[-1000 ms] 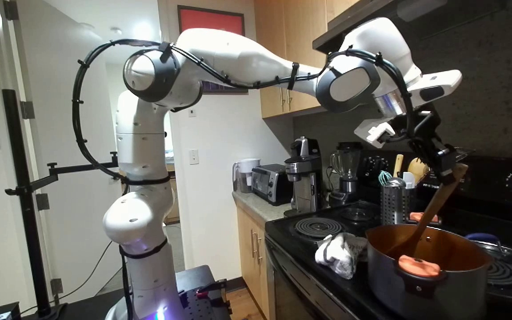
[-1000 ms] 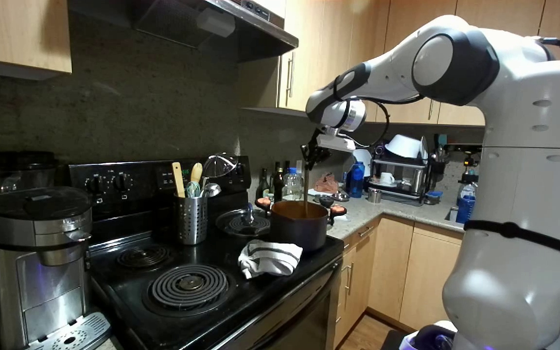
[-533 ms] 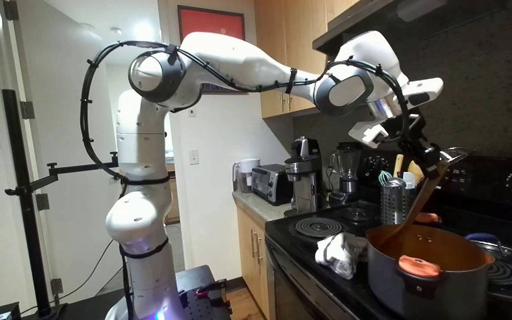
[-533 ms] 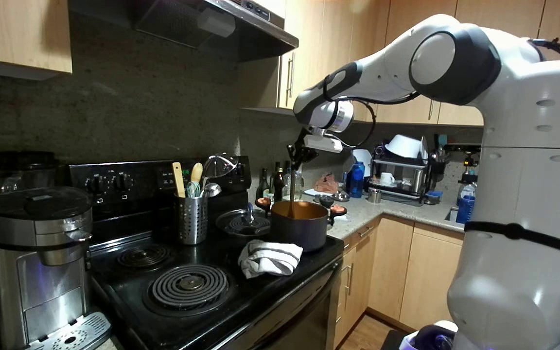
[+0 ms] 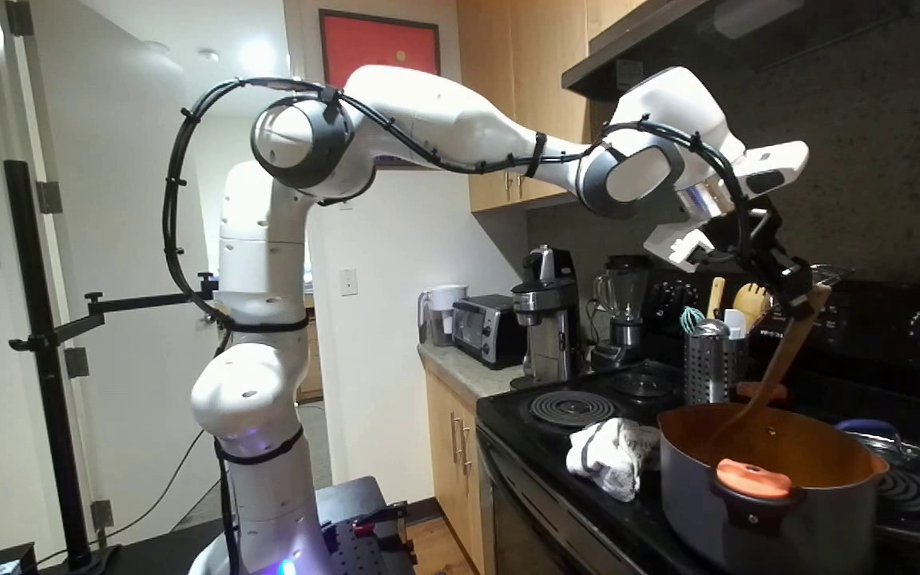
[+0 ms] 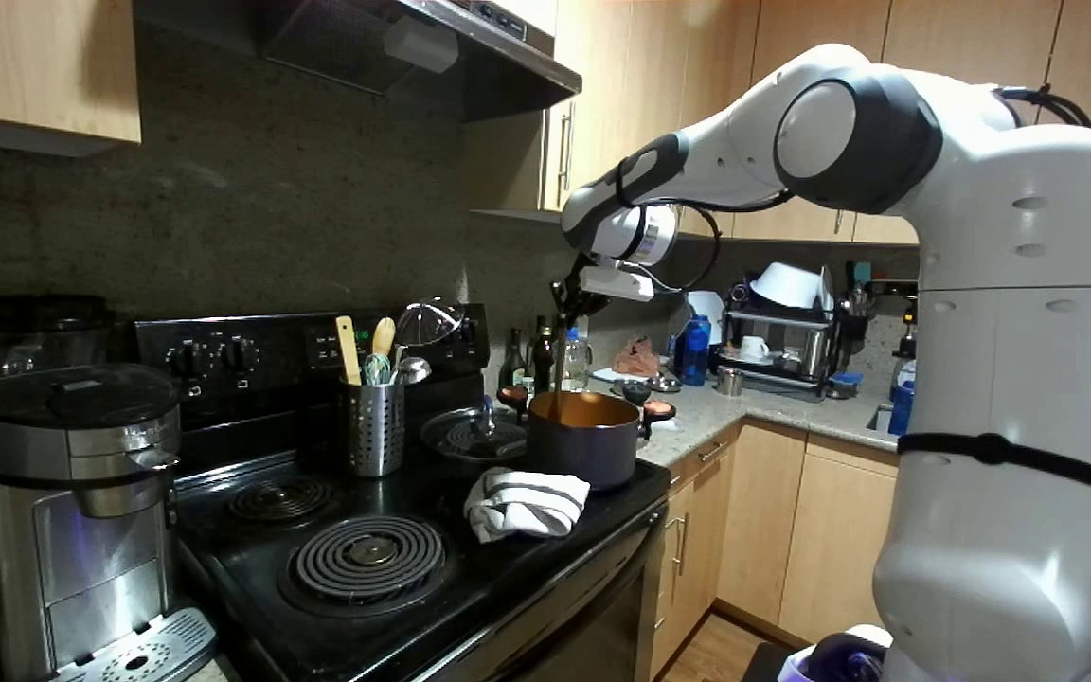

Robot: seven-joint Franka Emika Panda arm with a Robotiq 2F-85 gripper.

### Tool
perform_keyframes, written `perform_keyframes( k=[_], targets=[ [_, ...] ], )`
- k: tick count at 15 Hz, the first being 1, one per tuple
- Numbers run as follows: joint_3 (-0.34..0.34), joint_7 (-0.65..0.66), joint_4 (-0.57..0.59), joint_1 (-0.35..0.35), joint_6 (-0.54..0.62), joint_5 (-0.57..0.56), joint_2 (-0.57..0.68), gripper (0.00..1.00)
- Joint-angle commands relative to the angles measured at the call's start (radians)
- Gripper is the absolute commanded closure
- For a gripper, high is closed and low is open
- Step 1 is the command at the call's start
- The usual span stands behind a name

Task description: Stir the contents in the grey pot on the stove

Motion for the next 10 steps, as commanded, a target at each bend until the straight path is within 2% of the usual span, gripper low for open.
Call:
perform_keyframes(
  k=[1,10],
  targets=[
    [-0.003,0.046,0.078,-0.014,0.010,-0.009,0.060,0.97],
    [-0.023,0.075,0.197,-0.079,0.007,-0.002,0.135,0.97]
  ],
)
